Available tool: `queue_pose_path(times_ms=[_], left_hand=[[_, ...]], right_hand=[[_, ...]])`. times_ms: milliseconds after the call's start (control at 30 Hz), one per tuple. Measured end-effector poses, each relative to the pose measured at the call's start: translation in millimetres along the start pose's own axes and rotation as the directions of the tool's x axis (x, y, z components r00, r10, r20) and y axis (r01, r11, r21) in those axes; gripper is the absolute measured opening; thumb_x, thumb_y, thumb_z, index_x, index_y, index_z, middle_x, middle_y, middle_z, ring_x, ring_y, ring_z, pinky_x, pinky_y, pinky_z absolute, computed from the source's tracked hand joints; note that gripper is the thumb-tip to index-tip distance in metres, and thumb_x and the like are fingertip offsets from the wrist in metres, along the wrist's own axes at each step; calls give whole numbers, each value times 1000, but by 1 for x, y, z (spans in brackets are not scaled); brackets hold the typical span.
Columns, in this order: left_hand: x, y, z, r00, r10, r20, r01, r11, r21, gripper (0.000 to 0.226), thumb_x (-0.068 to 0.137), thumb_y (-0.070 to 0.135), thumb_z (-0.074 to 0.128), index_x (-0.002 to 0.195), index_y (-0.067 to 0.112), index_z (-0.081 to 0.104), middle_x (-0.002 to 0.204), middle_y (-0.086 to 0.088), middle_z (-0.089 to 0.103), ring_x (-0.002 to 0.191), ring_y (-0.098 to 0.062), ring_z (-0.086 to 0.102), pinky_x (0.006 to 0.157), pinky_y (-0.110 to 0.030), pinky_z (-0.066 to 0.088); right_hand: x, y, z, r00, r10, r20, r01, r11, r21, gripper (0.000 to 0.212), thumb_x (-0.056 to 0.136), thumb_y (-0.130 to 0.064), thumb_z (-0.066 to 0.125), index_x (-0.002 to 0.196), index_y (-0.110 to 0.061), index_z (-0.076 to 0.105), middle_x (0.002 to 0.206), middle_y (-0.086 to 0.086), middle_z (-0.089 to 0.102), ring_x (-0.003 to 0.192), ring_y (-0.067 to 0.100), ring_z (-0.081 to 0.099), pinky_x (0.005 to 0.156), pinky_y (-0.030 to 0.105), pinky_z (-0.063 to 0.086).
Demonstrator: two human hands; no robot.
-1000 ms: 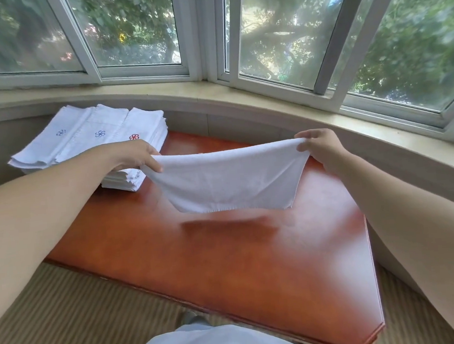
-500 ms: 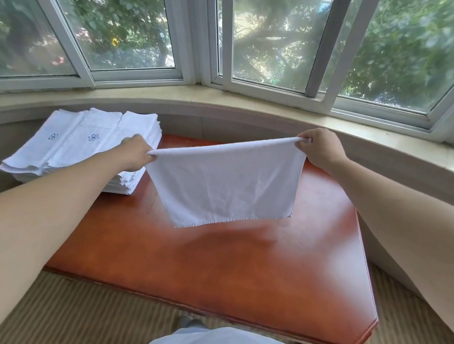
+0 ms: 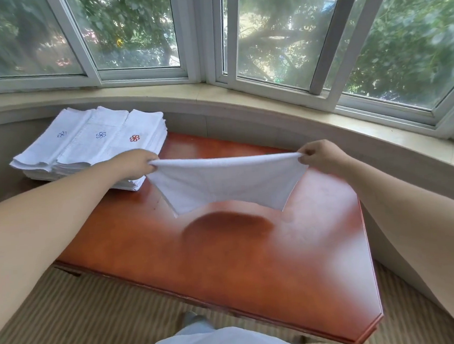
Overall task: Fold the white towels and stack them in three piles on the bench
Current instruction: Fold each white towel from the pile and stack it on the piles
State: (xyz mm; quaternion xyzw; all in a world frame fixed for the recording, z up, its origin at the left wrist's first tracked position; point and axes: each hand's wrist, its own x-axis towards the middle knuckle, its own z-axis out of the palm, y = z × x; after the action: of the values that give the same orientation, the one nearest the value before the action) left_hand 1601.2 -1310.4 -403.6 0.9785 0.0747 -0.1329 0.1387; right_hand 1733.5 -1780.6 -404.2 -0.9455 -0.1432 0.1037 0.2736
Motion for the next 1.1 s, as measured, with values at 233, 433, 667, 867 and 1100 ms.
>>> queue_pose_path(times_ms=[233, 433, 667, 867, 1100], left_hand=[[-5, -12, 11, 980, -86, 180, 150, 913, -380, 14, 69, 18, 58, 56, 19, 54, 65, -3, 46, 65, -20, 41, 66, -33, 39], [34, -12, 8, 993, -105, -62, 80, 945, -318, 14, 84, 18, 53, 70, 21, 53, 76, -1, 55, 69, -22, 49, 60, -31, 33], [88, -24, 129, 923, -380, -59, 351, 896, -270, 49, 95, 17, 54, 142, 21, 45, 142, -18, 41, 127, -42, 50, 98, -42, 43], [59, -46, 259, 854, -367, 370, 461, 862, -211, 49, 98, 24, 57, 145, 16, 48, 149, -11, 47, 127, -30, 54, 104, -38, 46], [32, -54, 319, 680, -567, 465, 677, 730, -100, 63, 97, 20, 57, 152, 5, 31, 146, -17, 44, 106, -30, 56, 71, -35, 49]], right_hand=[[-10, -1, 7, 993, 115, 40, -120, 974, 190, 13, 70, -21, 56, 59, -15, 58, 57, -5, 41, 64, 21, 35, 57, 31, 27], [34, -5, 30, 964, 233, -127, -229, 972, 45, 25, 89, -22, 50, 94, -14, 72, 84, 2, 67, 80, 27, 61, 66, 30, 43], [54, 25, 154, 869, 481, -116, -432, 852, 295, 45, 90, -12, 55, 134, -21, 55, 124, 4, 58, 83, 18, 63, 68, 26, 53], [-6, 89, 267, 717, 639, 279, -685, 720, 110, 39, 93, -10, 62, 130, -21, 58, 114, 8, 61, 93, 24, 60, 75, 28, 44], [-46, 124, 312, 505, 796, 333, -851, 525, 34, 69, 93, -14, 60, 156, -19, 30, 145, 12, 36, 102, 31, 52, 79, 38, 47]])
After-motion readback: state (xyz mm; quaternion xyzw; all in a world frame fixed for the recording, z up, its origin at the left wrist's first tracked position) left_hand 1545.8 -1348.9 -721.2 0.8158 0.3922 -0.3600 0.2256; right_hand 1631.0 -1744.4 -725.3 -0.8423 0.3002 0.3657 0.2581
